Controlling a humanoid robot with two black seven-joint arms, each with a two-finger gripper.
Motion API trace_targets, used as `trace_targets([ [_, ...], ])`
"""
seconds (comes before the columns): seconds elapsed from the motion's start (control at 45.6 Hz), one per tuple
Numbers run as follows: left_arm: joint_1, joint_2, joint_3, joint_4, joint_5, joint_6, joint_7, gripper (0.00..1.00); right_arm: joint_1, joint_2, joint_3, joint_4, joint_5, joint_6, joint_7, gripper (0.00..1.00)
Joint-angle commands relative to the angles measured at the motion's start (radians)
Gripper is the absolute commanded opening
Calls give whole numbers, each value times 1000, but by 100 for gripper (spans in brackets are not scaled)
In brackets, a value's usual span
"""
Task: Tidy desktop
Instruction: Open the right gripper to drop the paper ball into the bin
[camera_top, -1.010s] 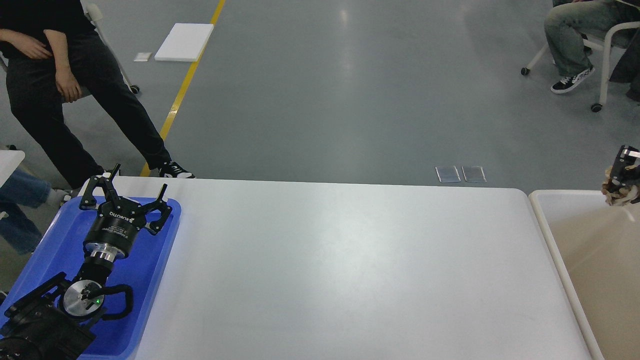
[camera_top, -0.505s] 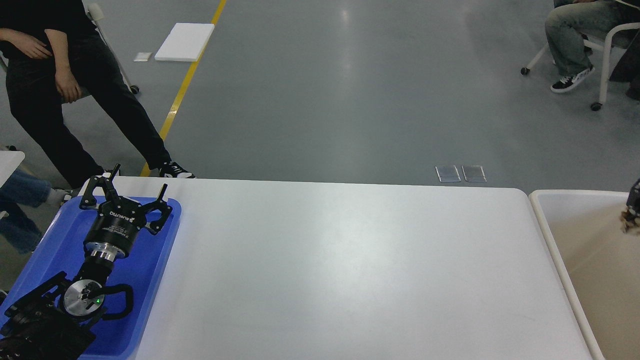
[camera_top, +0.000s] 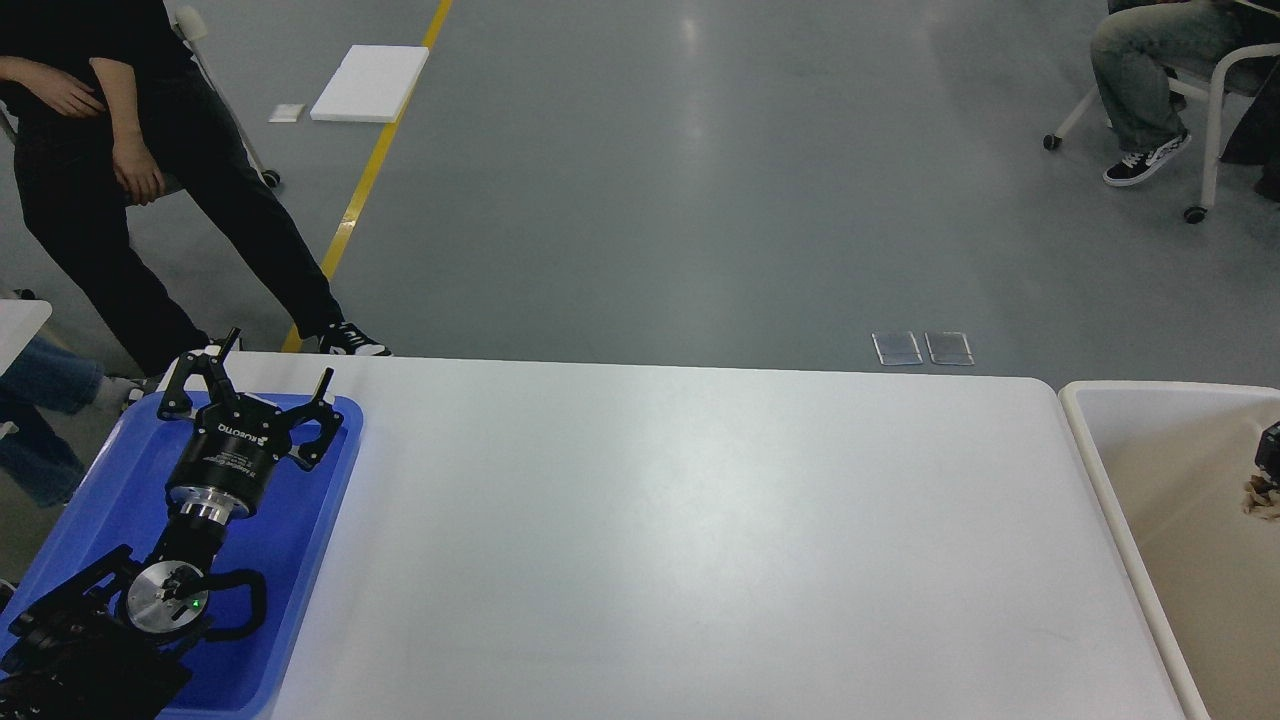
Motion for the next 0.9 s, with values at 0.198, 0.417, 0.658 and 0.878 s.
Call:
trace_targets([
  [0.198, 0, 0, 0, 0, 0, 0, 0, 99, -136, 168, 81, -119, 2, -365, 8, 0],
  [0.417, 0, 0, 0, 0, 0, 0, 0, 99, -175, 252, 154, -186, 5, -480, 77, 0],
  [0.658, -1, 0, 0, 0, 0, 0, 0, 99, -207, 304, 176, -274, 2, -491, 86, 0],
  [0.878, -1, 0, 0, 0, 0, 0, -2, 99, -256, 306, 168, -280, 2, -496, 87, 0],
])
